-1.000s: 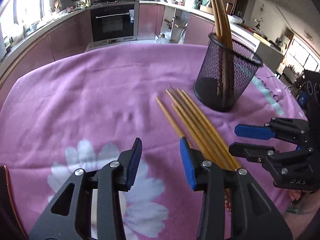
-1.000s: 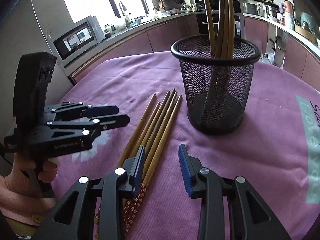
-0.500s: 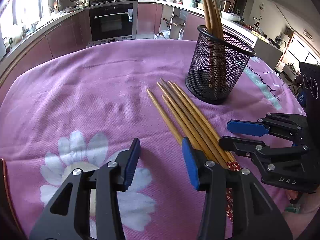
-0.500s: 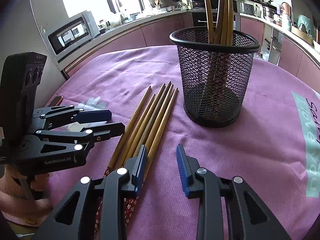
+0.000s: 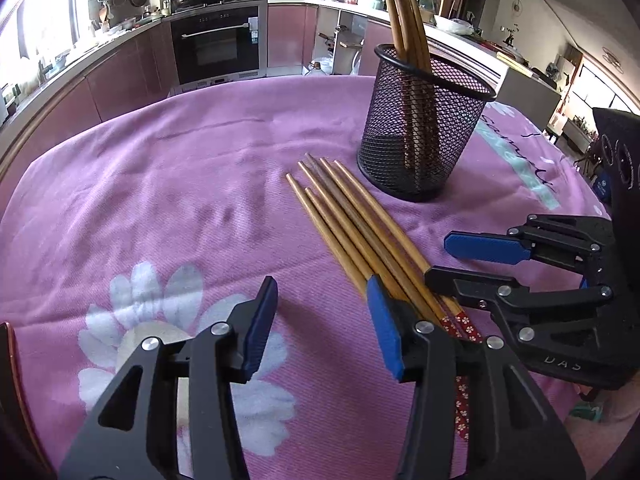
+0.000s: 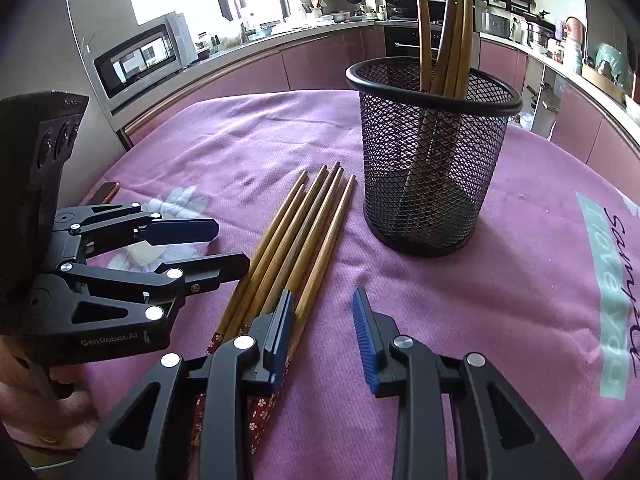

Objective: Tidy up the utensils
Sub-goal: 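Move both open grippers back over the chopstick pile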

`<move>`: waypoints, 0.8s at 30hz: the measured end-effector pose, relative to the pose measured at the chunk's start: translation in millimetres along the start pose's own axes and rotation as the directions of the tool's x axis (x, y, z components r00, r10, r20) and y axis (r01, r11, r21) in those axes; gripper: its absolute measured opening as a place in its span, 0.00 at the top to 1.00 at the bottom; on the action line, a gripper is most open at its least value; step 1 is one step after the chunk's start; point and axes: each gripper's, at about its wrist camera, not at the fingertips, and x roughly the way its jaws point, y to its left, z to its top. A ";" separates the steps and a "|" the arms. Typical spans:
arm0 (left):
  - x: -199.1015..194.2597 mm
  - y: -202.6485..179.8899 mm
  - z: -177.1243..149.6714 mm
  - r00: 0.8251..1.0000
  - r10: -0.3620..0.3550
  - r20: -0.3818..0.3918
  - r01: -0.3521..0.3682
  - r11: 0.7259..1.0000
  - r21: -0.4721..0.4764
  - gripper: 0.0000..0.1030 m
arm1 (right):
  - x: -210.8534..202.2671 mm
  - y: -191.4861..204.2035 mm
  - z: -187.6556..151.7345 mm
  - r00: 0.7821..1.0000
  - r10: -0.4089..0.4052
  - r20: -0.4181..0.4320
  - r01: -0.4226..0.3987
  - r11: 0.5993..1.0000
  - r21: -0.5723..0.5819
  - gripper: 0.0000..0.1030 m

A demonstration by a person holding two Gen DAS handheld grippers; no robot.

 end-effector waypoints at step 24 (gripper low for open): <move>-2.4 -13.5 2.2 0.999 -0.043 -0.008 0.044 0.997 0.061 0.61 | 2.2 -2.7 0.0 1.000 -0.001 0.004 0.001 1.000 0.009 0.74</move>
